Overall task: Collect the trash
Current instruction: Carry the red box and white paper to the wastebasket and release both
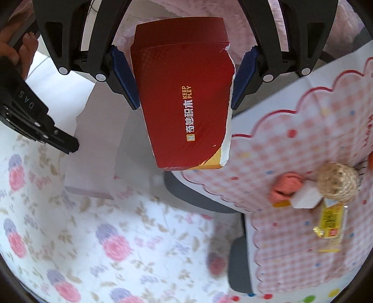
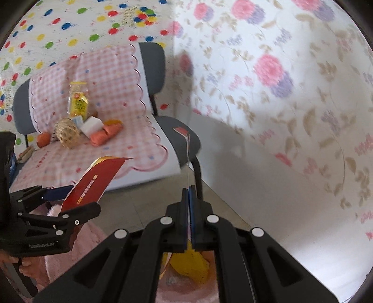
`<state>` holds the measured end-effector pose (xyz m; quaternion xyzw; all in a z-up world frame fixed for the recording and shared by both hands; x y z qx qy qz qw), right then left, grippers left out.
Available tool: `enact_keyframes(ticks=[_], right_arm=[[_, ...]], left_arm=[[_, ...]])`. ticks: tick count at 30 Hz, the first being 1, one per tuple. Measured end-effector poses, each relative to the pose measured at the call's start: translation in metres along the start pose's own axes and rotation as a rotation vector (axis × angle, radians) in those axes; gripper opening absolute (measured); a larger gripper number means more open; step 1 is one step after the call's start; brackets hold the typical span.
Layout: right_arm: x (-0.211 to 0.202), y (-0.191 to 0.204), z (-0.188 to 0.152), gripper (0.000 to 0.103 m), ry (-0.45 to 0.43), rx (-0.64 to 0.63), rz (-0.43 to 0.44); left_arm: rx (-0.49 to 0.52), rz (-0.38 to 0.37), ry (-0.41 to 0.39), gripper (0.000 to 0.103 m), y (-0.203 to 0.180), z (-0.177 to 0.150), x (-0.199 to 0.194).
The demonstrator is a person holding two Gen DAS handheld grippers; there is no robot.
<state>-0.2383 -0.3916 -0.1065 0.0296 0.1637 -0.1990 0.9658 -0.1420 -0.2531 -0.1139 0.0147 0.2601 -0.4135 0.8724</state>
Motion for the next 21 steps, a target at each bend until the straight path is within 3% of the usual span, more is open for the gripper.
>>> enact_keyframes(ticks=[12,21], right_arm=[[0.009,-0.024,-0.021,0.001,0.042,0.021,-0.01],[0.027,-0.03,-0.035,0.002,0.086,0.028,-0.005]], left_arm=[[-0.018,-0.044,0.041,0.078,-0.019,-0.005,0.033],[-0.057,-0.038,0.053,0.084,-0.014,-0.002,0.04]])
Point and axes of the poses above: each gripper's, at about its wrist camera, not at the fingertips, and x roughly the way its jaws point, y to its left, z to its top, the point moved 4 cm from there along x, roughly the way its jaws point, and after that the axes turned 15 degrees about -y, right-handed, at the moved point
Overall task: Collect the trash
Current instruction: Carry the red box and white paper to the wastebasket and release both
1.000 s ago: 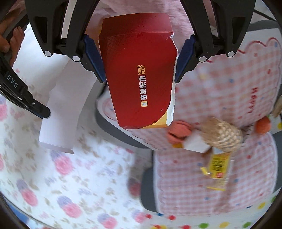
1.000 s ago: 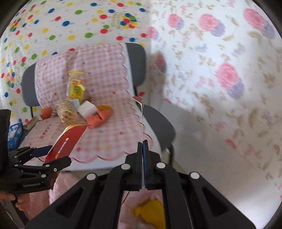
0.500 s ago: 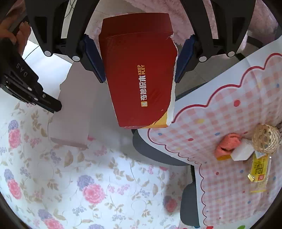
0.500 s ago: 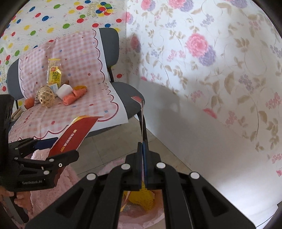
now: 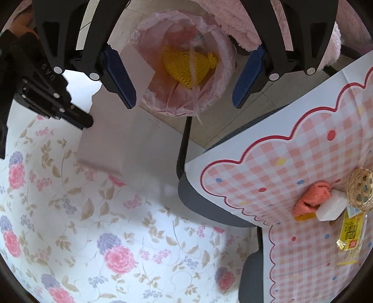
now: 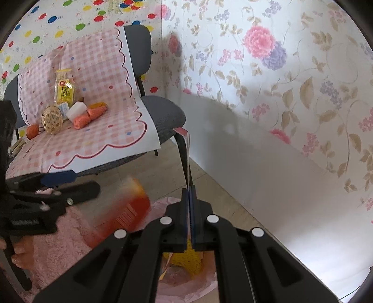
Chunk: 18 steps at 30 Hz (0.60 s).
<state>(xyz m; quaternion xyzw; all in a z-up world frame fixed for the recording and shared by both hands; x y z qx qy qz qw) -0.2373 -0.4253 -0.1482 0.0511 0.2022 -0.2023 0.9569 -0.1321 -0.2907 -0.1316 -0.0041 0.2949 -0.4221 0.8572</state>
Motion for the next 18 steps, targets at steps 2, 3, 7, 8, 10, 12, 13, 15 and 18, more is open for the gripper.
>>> enact_keyframes(ticks=[2,3,7,8,10,12,13,15,18], right_arm=[[0.003,0.0,-0.002,0.013,0.015,0.003,-0.009],[0.003,0.0,-0.002,0.033,0.018,0.005,-0.012],[-0.007,0.0,0.009,0.04,-0.015,-0.001,-0.029],[-0.01,0.0,0.013,0.04,-0.025,-0.003,-0.035],[-0.019,0.001,0.022,0.04,-0.054,0.001,-0.033],[-0.025,0.003,0.03,0.039,-0.076,-0.006,-0.034],[-0.028,0.006,0.034,0.039,-0.088,-0.011,-0.028],[-0.032,0.012,0.04,0.039,-0.1,-0.017,-0.013],[-0.033,0.025,0.051,0.039,-0.116,-0.024,0.021]], left_arm=[[-0.012,0.015,-0.011,0.084,0.005,0.003,-0.005],[-0.017,0.022,-0.016,0.084,0.008,0.005,-0.007],[-0.018,0.068,-0.047,0.084,0.02,0.012,-0.021],[-0.015,0.082,-0.06,0.084,0.023,0.014,-0.026],[-0.015,0.1,-0.079,0.084,0.027,0.018,-0.033],[-0.013,0.116,-0.097,0.084,0.031,0.022,-0.041],[-0.014,0.121,-0.102,0.084,0.033,0.023,-0.044],[-0.017,0.134,-0.116,0.084,0.038,0.027,-0.053],[-0.013,0.16,-0.137,0.084,0.048,0.032,-0.066]])
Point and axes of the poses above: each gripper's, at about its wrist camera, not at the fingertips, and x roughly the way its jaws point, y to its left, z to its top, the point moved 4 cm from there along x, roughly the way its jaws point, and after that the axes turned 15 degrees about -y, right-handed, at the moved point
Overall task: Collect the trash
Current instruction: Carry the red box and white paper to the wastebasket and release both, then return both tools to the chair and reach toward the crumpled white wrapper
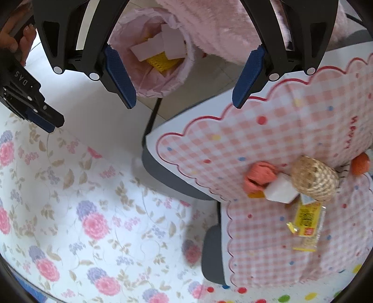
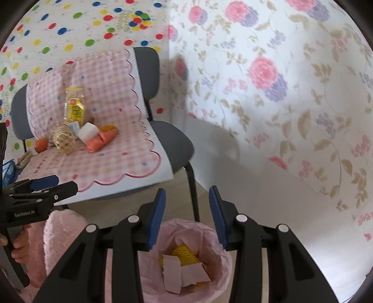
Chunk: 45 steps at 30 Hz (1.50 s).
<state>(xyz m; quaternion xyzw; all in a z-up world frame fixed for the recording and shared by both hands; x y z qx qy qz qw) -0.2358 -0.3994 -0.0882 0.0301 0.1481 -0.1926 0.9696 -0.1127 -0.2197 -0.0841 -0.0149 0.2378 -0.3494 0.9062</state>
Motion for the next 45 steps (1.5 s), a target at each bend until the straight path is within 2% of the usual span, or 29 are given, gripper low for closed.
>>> enact_keyframes(ticks=[7,13,18,24,29,36,41,45], right_arm=[[0.02,0.038,0.023,0.039,-0.009,-0.002,0.104],[0.045,0.082,0.04,0.039,-0.01,-0.032,0.195],[0.067,0.11,0.053,0.039,-0.005,-0.052,0.245],[0.092,0.139,0.073,0.038,-0.004,-0.077,0.289],[0.122,0.171,0.093,0.029,0.012,-0.103,0.345],[0.154,0.199,0.101,0.026,0.009,-0.111,0.4],[0.188,0.211,0.099,0.026,0.039,-0.117,0.407],[0.219,0.22,0.097,0.026,0.069,-0.114,0.407]], left_arm=[[-0.017,0.089,-0.051,0.084,0.044,0.018,-0.026],[-0.06,0.218,-0.065,0.084,0.095,0.031,-0.04],[-0.096,0.324,-0.07,0.084,0.138,0.041,-0.048],[-0.128,0.399,-0.068,0.084,0.177,0.052,-0.055],[-0.144,0.454,-0.063,0.084,0.207,0.066,-0.055],[-0.114,0.537,-0.081,0.084,0.267,0.076,-0.037],[-0.135,0.558,-0.048,0.083,0.317,0.071,-0.005],[-0.172,0.546,-0.026,0.082,0.35,0.068,0.021]])
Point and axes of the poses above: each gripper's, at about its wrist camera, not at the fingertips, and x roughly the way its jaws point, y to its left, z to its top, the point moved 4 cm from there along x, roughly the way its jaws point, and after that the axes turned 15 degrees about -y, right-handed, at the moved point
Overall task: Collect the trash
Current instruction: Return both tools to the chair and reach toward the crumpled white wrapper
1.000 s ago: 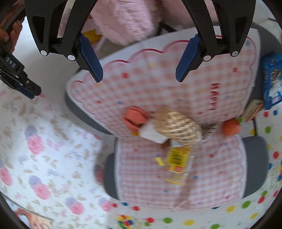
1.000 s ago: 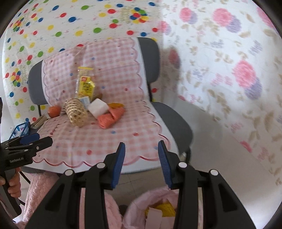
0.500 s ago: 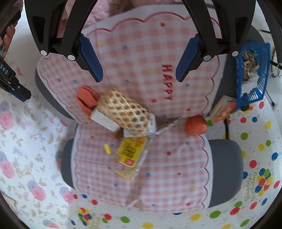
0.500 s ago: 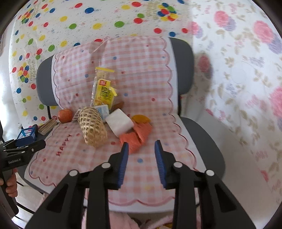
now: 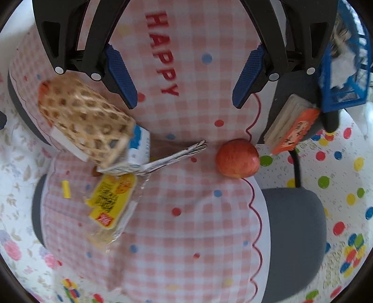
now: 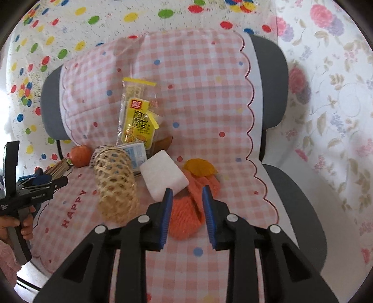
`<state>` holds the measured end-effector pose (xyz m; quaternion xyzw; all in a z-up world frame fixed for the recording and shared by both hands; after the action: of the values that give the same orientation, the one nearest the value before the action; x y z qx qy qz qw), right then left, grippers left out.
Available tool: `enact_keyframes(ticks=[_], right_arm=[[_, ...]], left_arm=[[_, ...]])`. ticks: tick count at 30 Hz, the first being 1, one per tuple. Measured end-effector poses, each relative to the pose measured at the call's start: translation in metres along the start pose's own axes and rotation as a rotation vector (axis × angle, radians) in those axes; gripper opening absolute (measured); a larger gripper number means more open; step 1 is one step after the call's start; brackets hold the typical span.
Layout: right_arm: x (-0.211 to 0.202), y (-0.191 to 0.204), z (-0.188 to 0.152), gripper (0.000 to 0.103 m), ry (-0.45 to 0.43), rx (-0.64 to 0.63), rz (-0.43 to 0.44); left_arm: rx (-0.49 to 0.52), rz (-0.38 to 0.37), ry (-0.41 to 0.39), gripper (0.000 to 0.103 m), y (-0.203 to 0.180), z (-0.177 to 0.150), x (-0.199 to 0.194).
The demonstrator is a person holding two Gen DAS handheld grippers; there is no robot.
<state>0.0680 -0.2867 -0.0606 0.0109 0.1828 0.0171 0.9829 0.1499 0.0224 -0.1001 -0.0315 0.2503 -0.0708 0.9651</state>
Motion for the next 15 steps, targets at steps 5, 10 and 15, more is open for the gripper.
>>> enact_keyframes(ticks=[5,10,15], right_arm=[[0.042,-0.005,0.002,0.026,0.044,0.021,0.006],[0.068,-0.012,0.002,0.027,0.078,0.06,0.018],[0.084,-0.017,0.006,0.027,0.085,0.065,0.021]], left_arm=[[0.052,0.012,0.003,0.077,0.001,0.005,0.034],[0.133,0.01,-0.004,0.073,-0.006,0.016,0.066],[0.195,0.0,0.008,0.065,-0.016,0.024,0.096]])
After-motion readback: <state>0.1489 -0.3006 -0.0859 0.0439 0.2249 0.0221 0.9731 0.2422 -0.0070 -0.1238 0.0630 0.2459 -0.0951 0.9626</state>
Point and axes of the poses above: each gripper's, at about its wrist camera, not at the fingertips, and x roughly the way its jaws point, y to its left, z to its top, the point moved 4 cm from there along x, roughly the way its jaws point, and after that the axes turned 15 degrees about -y, right-handed, at the moved point
